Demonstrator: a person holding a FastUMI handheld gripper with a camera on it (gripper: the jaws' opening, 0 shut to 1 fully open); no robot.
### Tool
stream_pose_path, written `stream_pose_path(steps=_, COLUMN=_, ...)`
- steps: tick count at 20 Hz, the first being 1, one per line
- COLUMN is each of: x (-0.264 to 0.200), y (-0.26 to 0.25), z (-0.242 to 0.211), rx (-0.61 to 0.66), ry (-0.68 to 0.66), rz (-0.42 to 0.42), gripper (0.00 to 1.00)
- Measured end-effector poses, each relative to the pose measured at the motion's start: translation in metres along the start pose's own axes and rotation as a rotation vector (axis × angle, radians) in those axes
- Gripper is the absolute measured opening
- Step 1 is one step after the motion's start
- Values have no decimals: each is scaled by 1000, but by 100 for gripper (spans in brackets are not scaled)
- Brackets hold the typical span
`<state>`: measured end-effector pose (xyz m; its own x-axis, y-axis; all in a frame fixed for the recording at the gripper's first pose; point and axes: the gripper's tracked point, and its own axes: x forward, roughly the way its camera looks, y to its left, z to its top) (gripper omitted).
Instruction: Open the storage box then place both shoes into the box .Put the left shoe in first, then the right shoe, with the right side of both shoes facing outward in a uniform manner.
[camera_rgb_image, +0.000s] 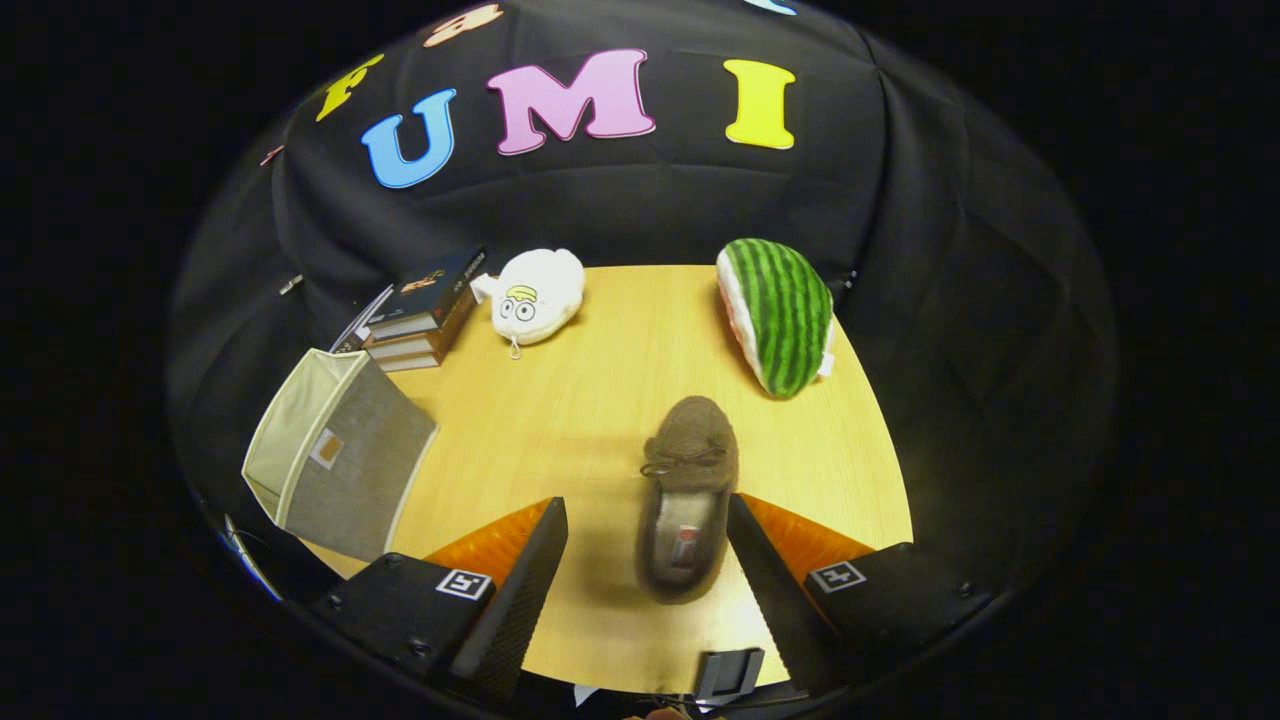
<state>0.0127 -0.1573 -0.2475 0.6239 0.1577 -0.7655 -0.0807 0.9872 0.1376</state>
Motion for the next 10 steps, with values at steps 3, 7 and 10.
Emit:
stream_pose_path(steps=3, x=17, y=-27, z=-21, rx=-7, ry=58, rz=-17, gripper=99)
stream_pose_path(steps=7, x=42, y=-42, z=-40, rx=-37, ry=121, rz=-22, gripper=99)
stream_pose_path(steps=10, x=66, y=-53, z=-51, rx=-43, ry=182, rz=-36, gripper=99)
